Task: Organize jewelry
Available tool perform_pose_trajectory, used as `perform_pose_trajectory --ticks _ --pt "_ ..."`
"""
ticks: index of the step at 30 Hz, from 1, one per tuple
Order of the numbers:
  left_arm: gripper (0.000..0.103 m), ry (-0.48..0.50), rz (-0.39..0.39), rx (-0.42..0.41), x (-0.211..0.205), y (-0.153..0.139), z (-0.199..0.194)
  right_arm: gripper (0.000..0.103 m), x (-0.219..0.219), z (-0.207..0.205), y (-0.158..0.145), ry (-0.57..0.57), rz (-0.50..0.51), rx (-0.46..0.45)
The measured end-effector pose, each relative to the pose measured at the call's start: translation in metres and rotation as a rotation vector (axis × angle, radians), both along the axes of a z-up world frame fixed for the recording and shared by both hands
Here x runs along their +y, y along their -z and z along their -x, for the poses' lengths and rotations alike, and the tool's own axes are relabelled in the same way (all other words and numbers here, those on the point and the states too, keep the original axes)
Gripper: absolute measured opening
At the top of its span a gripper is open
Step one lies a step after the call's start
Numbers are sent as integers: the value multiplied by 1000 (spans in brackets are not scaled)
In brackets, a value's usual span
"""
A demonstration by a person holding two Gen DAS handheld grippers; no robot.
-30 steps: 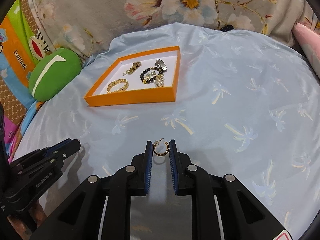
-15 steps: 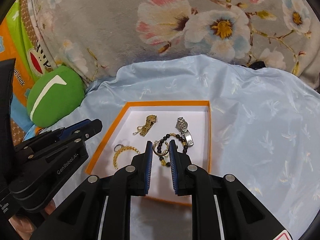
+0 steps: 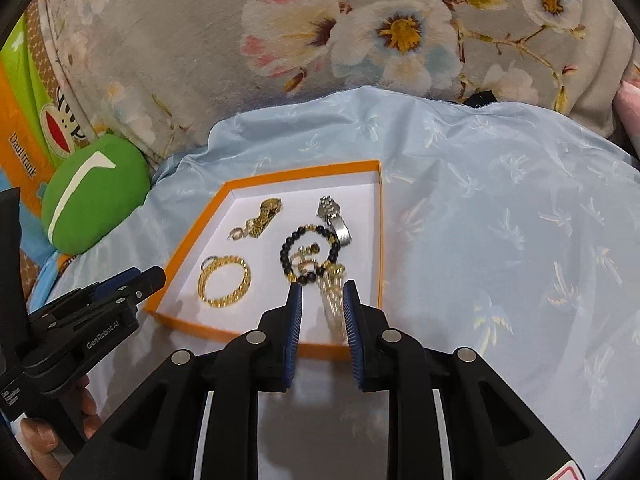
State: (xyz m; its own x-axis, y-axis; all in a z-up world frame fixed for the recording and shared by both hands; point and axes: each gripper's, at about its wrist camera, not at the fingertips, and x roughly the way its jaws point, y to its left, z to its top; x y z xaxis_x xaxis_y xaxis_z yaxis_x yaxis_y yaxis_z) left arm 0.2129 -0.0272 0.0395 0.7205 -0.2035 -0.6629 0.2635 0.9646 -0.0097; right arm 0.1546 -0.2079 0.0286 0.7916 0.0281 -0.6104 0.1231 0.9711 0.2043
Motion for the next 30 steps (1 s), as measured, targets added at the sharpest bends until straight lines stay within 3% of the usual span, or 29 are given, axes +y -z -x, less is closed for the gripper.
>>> perform_pose_trajectory --ticks 3,6,8,10,24,30 --pt "33 -4 -24 10 3 12 25 24 16 17 10 -13 57 20" --pt "33 -7 -2 28 5 18 41 31 29 31 14 -13 112 19" --pt "33 -14 -14 38 3 21 47 43 34 41 12 -10 124 0" --pt "35 -19 3 52 4 22 51 48 37 49 11 -5 139 -11" --pt "39 -68 -33 31 1 22 62 53 38 59 15 27 144 15" --pt "56 -70 -58 6 -2 20 65 65 39 58 15 43 163 25"
